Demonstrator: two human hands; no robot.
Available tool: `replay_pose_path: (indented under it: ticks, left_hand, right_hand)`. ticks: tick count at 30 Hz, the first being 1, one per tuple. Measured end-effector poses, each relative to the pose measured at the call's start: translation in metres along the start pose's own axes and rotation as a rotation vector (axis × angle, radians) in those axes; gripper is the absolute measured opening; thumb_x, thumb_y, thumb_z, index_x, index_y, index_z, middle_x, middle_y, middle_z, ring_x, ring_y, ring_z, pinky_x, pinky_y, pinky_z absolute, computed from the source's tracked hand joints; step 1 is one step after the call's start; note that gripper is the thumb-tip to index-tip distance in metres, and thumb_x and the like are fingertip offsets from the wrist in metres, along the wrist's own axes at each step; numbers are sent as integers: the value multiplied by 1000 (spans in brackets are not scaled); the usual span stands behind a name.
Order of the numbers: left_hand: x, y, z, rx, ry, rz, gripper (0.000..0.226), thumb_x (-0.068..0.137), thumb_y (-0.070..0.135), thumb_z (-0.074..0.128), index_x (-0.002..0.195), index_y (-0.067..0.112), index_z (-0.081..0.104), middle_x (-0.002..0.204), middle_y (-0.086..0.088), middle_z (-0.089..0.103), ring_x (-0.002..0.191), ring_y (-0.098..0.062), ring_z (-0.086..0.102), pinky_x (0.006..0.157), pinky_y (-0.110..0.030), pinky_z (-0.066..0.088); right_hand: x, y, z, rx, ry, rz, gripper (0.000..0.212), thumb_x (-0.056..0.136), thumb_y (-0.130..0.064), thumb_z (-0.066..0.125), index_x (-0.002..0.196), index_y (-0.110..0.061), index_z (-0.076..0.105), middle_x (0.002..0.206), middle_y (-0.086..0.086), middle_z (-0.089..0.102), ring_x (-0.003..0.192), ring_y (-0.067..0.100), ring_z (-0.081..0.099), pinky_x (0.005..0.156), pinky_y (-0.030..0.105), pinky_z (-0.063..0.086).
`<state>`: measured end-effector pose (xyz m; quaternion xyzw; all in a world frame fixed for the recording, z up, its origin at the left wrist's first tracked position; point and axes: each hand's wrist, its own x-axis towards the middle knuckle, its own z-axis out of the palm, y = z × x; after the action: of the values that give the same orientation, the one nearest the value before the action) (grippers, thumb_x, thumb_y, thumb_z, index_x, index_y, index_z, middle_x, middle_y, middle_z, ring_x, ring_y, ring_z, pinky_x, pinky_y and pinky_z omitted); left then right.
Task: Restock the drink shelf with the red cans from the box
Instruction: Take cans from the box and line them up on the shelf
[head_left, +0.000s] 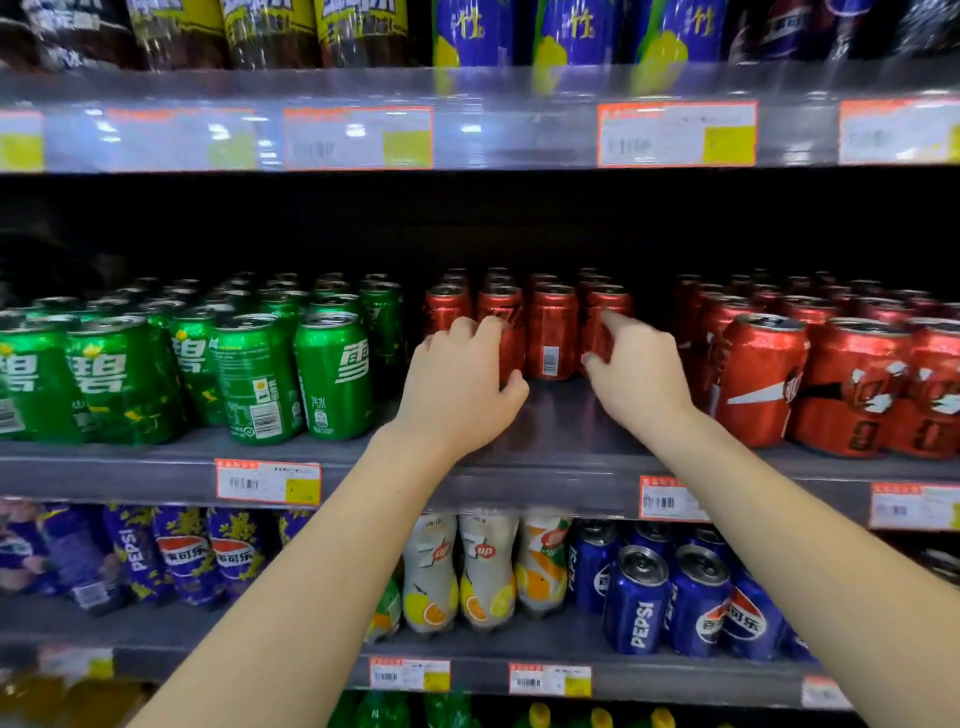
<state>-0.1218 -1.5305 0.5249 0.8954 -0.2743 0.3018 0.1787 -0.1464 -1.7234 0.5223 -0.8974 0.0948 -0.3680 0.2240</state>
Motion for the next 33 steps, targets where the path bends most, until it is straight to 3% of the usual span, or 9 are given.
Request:
replay_pose_path:
  ticks: [4,8,10,13,15,21,28,31,33]
  left_hand:
    - [4,2,-15,-192,-52,-71,40,93,35,60,130,20,61,116,-6,66,102,-27,65,84,-42,55]
    - [-1,-5,-43,-64,-235,-120,47,89,37,59,130,17,60,109,-12,66,97,-35,65,84,-43,54]
    - [-7,-7,-66,5,-343,-135,52,90,39,57,137,17,56,115,-13,64,101,-37,63,90,-43,51]
    - [-19,-4,-116,50,-470,-128,57,91,40,56,143,17,52,125,-12,61,110,-37,60,98,-45,47]
    - [-26,-1,-156,63,-502,-120,56,89,40,57,140,17,53,123,-12,62,110,-37,60,96,-45,48]
    - [-47,2,-282,110,-604,-42,70,82,49,45,143,15,51,132,-14,59,116,-39,58,102,-47,45]
    - [-113,-8,-390,118,-609,-76,60,92,46,53,144,16,48,130,-11,59,117,-36,59,99,-46,47]
    - [-156,-13,-437,136,-616,-160,60,93,46,55,145,17,46,132,-11,57,120,-37,57,101,-45,45]
    - [-189,-16,-470,169,-637,-227,58,94,46,54,144,17,46,131,-11,56,120,-37,56,102,-45,44]
  right_hand:
    - [-16,-8,-4,32,-109,-60,52,88,-5,64,139,-12,59,136,9,64,127,27,60,108,38,48]
    - [-24,-36,-24,-44,-283,-64,46,88,-7,63,134,-10,62,130,10,67,120,30,63,97,42,54]
    - [-31,-61,-40,-84,-371,-52,47,90,-11,62,138,-12,59,136,8,63,126,27,59,99,39,50]
    - [-43,-106,-71,-151,-558,-21,55,95,-17,58,149,-16,48,152,5,49,140,21,45,111,32,39]
    - [-54,-140,-99,-183,-648,-10,57,95,-18,57,151,-16,44,156,5,43,144,20,40,116,32,35]
    - [-84,-247,-195,-226,-752,11,61,100,-18,54,157,-14,32,163,4,31,152,19,25,119,31,23]
    - [-132,-351,-256,-201,-799,-13,59,98,-16,54,154,-10,36,159,10,37,149,23,31,117,39,33]
    - [-169,-387,-271,-176,-827,-34,48,95,-16,57,142,-13,50,148,9,50,137,28,46,106,43,45]
    - [-196,-407,-281,-156,-846,-64,50,94,-18,58,143,-16,48,147,7,51,130,28,53,97,42,50]
